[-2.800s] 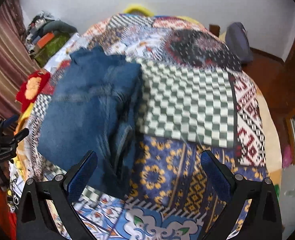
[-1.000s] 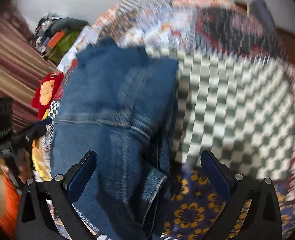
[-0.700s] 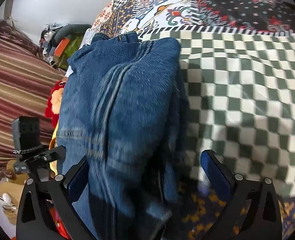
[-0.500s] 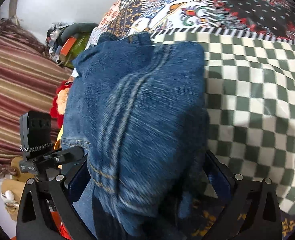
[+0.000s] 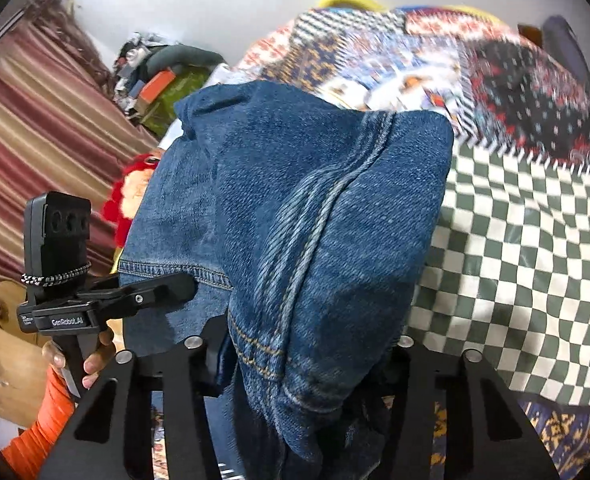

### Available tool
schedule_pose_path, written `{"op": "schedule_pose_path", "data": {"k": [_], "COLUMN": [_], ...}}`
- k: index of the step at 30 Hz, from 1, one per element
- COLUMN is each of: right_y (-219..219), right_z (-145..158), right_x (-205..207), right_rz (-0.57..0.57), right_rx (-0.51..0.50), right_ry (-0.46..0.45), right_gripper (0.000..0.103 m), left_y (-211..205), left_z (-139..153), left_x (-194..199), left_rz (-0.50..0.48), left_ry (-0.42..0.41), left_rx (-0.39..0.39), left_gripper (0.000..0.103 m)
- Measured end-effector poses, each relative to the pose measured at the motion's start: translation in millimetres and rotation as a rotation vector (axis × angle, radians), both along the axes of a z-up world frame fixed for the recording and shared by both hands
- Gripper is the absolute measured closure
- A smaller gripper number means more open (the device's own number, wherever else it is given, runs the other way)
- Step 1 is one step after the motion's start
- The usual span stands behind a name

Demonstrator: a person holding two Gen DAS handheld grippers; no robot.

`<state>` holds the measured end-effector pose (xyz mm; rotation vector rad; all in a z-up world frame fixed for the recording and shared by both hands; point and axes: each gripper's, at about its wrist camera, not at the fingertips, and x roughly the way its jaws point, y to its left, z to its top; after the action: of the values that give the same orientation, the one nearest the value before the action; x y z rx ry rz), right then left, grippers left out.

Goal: Fold large clothes
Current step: 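Grasp the folded jacket with both grippers and lift it off the quilt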

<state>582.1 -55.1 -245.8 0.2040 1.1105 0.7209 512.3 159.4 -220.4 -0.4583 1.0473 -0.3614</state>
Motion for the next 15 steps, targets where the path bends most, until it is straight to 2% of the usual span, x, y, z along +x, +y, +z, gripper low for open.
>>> {"op": "schedule_pose_path", "data": {"k": [10, 15], "right_y": [45, 81], "right_z": [86, 105], "right_x": [-47, -72], "right_rz": [0.059, 0.099], "right_rx": [0.056, 0.074], "right_ry": [-0.136, -0.160], "right_gripper": [0.057, 0.057], "left_y": [48, 77], "left_z": [87, 107], "left_x": [-61, -93], "left_rz": [0.056, 0.099], "left_ry": [-0.152, -0.175], "left_rx": [0.024, 0.048], "left_gripper": [0.040, 0.040]}}
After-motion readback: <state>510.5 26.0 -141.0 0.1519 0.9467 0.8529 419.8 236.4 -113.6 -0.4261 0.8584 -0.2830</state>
